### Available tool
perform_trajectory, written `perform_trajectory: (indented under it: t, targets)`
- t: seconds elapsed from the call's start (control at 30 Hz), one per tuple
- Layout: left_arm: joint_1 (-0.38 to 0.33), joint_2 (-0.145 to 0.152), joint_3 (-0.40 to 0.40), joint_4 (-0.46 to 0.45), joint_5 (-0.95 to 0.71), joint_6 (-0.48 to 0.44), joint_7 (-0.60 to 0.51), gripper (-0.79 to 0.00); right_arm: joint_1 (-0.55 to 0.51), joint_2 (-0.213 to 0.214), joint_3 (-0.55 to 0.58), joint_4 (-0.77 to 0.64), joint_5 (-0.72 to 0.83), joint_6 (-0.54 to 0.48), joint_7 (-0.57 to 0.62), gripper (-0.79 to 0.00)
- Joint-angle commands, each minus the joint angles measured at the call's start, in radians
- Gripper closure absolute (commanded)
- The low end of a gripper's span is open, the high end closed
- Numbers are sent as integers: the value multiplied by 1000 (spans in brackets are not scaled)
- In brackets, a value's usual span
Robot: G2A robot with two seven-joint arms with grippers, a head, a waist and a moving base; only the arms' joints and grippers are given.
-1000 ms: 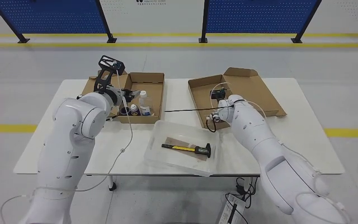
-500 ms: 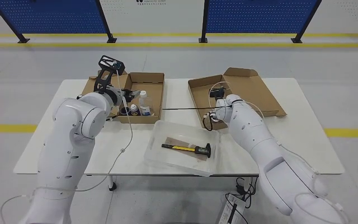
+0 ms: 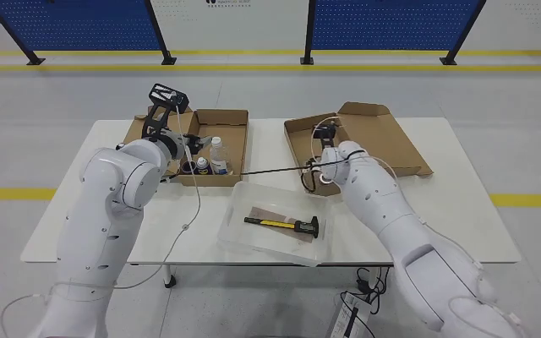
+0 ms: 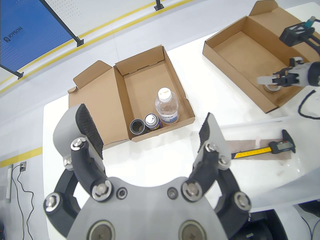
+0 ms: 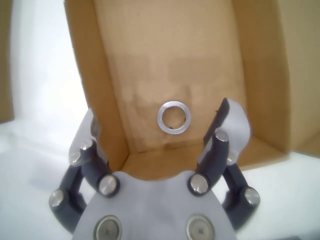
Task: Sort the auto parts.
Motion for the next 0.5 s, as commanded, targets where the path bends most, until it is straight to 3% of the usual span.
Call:
perform_trajectory:
  t: [0.0,0.27,0.47]
  targets:
    - [0,0,0,0,0,0,0,-785,-9,10,14,-37,-17,1,3,-785]
    - [0,0,0,0,0,0,0,-785,-96,76,107,-341,-138,-22,74,-785]
    - [0,0,0,0,0,0,0,-785,-219,133,216,-635,-214,-111,205,-785]
